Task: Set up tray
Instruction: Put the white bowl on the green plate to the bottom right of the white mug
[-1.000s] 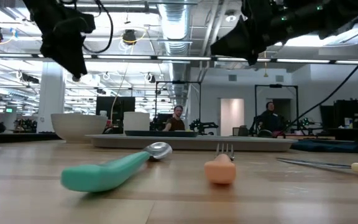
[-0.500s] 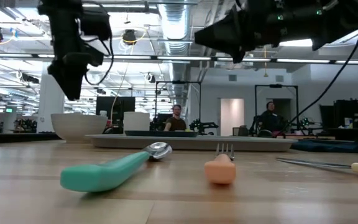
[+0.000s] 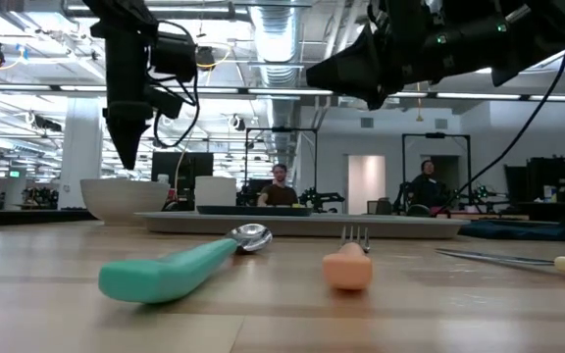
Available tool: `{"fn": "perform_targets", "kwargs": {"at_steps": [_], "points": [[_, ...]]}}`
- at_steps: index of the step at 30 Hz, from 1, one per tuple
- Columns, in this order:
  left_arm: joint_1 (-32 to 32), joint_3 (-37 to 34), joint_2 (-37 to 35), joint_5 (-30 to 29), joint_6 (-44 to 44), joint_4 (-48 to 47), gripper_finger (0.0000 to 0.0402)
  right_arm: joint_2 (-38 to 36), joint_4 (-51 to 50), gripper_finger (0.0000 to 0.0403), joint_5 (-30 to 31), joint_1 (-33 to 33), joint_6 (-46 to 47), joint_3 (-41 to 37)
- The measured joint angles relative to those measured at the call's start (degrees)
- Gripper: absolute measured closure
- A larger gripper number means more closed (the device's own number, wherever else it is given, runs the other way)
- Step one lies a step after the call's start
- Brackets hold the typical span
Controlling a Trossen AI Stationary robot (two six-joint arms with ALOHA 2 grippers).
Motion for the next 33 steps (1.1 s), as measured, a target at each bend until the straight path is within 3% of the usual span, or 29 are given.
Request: {"fn": "perform_targets", "kwargs": {"at_steps": [12, 19, 33], "points": [[0.00, 0.02, 5.66, 0.36, 0.64, 1.86, 0.0203, -0.02, -0.23, 0.0341, 0.00, 0.00, 0.10, 0.00], [0.36, 0.00, 5.68, -3.01, 0.64, 2.52, 0.0203, -0.02, -0.88, 0.0341, -0.02, 0.00, 0.13, 0.00], [0.52, -4.09, 5.63, -2.45, -0.73, 5.10, 0.0203, -0.04, -1.52, 0.0341, -0.07, 0.00, 0.15, 0.00]]}}
